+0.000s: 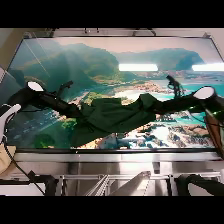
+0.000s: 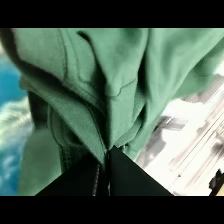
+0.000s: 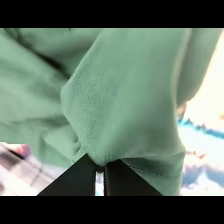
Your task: Fold the shirts.
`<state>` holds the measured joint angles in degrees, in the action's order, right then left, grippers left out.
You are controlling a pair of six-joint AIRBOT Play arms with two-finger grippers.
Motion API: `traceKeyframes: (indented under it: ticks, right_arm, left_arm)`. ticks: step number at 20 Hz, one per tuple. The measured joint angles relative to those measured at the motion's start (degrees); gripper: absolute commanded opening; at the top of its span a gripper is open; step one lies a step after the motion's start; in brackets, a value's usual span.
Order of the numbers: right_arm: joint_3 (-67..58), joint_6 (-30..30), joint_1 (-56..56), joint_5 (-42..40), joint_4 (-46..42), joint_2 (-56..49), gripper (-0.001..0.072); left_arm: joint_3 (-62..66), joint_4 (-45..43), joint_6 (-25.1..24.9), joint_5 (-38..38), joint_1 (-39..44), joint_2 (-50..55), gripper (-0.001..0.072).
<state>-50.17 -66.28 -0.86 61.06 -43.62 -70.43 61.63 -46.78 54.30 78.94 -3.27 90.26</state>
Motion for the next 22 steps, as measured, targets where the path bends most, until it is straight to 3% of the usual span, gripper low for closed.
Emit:
traceKeyframes:
  ticks: [5, 11, 14, 17, 22]
  right_arm:
    - [-2.5, 2.1, -11.3, 7.0, 6.9, 10.5, 0.0023]
    - [-5.2, 15.0, -24.5, 18.4, 33.6, 22.8, 0.0023]
    - [-6.9, 18.6, -29.2, 21.8, 40.0, 28.0, 0.0023]
    - [-7.1, 19.1, -30.8, 23.1, 36.1, 30.5, 0.0023]
    - [-4.5, 16.6, -31.6, 19.7, 23.6, 29.0, 0.0023]
  left_arm:
    - [0.0, 5.4, 0.1, 2.5, -7.4, -6.6, 0.0029]
    - [5.8, 18.0, -3.0, 6.6, -13.3, -25.0, 0.0029]
    - [10.3, 19.4, -4.5, 5.1, -17.0, -36.3, 0.0030]
    - [8.6, 15.3, -4.7, 3.1, -20.5, -45.8, 0.0030]
    - [-6.0, 8.4, -3.8, -2.5, -26.3, -55.5, 0.0030]
